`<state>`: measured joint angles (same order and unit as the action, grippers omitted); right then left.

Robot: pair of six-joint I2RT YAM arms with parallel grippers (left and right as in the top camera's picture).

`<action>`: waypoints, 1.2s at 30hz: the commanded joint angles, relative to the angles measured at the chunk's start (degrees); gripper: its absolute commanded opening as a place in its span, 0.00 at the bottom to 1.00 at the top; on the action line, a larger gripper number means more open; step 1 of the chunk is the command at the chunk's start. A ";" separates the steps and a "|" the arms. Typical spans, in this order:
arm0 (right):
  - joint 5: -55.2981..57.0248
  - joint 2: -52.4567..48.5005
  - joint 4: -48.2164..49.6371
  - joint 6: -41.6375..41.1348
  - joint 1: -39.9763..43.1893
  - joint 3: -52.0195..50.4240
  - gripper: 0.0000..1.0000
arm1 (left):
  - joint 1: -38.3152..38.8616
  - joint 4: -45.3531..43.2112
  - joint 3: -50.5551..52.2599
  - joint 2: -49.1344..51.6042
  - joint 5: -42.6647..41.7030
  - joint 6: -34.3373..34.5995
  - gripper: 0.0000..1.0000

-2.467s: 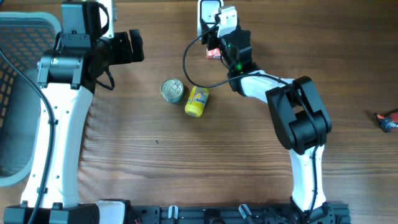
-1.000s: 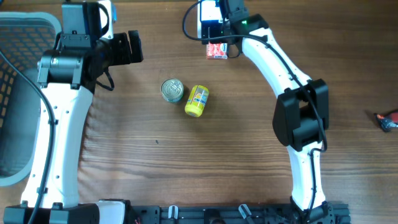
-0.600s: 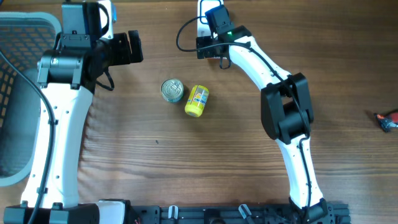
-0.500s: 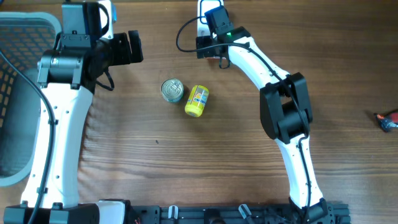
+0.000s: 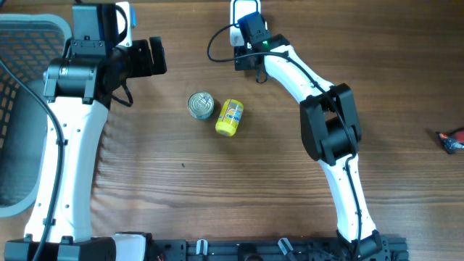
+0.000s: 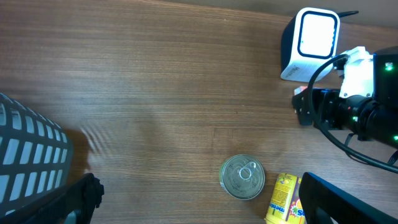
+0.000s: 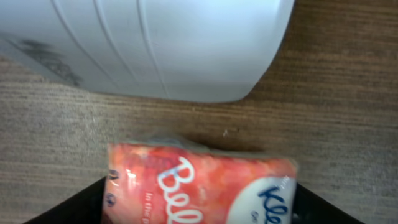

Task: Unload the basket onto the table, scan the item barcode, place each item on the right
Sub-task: 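Hold the tissue pack in front of the scanner window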

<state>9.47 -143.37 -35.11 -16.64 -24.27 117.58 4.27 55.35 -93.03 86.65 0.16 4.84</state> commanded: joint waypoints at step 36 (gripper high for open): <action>-9.40 10.16 22.97 19.28 -0.11 0.48 0.48 | -0.28 0.87 0.22 1.27 1.03 -0.09 1.00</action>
<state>4.40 -135.09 -17.41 -3.53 -24.18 117.54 4.27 56.60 -93.03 86.78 0.62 4.84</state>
